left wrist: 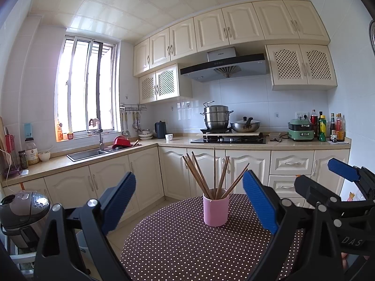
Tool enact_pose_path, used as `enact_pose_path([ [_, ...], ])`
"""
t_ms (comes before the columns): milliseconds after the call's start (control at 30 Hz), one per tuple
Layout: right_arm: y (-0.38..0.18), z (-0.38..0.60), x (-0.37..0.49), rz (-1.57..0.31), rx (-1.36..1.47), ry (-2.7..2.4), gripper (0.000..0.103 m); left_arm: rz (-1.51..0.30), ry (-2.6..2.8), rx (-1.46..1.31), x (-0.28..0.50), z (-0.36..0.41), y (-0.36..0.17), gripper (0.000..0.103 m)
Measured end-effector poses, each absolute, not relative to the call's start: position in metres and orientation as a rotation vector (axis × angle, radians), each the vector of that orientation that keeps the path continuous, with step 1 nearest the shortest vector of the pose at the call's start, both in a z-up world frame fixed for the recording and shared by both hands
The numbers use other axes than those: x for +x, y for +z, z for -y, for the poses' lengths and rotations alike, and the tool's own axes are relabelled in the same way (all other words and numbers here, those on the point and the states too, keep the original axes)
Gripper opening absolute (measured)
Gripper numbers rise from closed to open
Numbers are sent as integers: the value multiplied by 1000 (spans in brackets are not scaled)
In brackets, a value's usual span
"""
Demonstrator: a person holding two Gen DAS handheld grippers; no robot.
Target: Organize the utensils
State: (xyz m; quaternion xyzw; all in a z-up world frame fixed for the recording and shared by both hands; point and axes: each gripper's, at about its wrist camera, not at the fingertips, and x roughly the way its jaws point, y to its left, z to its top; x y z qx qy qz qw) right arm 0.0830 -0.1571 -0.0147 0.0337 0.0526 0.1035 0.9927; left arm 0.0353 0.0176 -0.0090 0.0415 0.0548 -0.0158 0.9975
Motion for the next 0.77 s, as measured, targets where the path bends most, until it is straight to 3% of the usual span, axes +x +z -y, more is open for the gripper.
enact_pose_path([
  [767, -40, 156, 108, -182, 92, 208, 96, -189, -24, 99, 65, -18, -28, 91],
])
